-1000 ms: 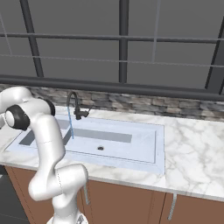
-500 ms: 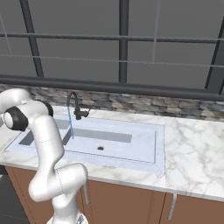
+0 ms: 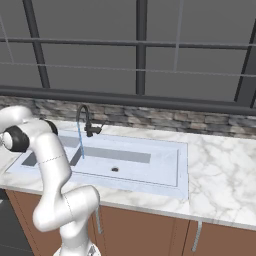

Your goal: Soak the sponge with water for a few seconds and then drop it inside the sink.

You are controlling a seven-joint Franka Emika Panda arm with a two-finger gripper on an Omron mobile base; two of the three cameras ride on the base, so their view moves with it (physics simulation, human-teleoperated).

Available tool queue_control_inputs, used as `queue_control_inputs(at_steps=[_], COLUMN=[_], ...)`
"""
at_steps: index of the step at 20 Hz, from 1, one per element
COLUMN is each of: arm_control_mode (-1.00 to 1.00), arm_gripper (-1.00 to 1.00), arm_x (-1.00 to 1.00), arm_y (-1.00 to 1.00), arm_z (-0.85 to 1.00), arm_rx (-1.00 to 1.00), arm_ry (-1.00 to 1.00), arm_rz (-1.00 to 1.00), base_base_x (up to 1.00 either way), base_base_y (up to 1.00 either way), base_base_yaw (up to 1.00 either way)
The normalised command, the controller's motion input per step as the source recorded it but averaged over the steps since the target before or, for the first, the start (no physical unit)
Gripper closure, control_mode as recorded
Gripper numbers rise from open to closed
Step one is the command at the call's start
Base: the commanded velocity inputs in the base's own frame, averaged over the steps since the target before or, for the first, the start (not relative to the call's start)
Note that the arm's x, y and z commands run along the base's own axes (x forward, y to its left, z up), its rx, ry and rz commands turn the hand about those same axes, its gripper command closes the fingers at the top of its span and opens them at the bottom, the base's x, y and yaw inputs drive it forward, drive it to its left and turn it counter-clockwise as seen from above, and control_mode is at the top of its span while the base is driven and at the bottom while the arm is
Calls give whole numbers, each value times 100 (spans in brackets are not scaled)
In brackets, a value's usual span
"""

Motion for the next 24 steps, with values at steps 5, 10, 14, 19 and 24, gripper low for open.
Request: queue_control_inputs(at_steps=[5, 10, 14, 19, 24], arm_control_mode=[-100, -100, -100, -100, -100], arm_gripper=[-100, -100, -100, -100, -100], arm_x=[11, 17, 17, 6, 0], arm_y=[18, 19, 17, 17, 14], arm_z=[-12, -5, 0, 0, -2], arm_rx=[0, 0, 0, 0, 0], arm_ry=[0, 0, 0, 1, 6], arm_rz=[0, 0, 0, 0, 0], base_base_x=[0, 0, 0, 0, 0], base_base_y=[0, 0, 0, 0, 0], base_base_yaw=[0, 0, 0, 0, 0])
